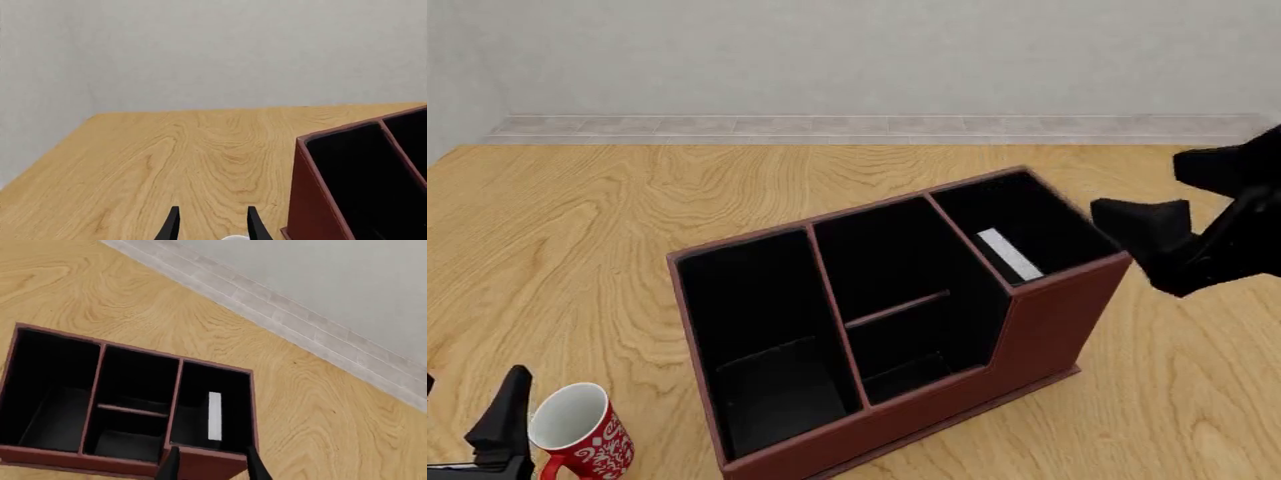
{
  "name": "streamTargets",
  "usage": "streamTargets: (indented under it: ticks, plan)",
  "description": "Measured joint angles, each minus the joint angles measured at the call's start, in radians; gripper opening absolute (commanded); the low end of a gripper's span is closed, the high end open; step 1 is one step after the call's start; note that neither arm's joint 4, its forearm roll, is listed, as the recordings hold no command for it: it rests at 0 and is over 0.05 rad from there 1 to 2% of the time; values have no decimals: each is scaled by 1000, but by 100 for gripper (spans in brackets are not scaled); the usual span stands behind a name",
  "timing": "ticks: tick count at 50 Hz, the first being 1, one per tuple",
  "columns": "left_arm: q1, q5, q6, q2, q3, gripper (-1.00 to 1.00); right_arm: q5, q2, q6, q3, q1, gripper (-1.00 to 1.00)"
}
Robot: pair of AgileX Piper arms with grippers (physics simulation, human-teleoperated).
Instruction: Pick up the book and place it in the right compartment of the caddy.
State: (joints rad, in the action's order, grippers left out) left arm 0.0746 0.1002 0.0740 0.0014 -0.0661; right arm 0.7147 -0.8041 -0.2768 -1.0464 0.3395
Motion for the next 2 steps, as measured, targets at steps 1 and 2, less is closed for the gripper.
streamTargets:
  ticks: [1, 2]
  plan:
    - [0, 1, 0, 0, -2, 100, 4, 13, -1, 4, 3, 100]
    - [0, 2, 1, 0, -4, 100, 8, 27, -3, 8, 5, 100]
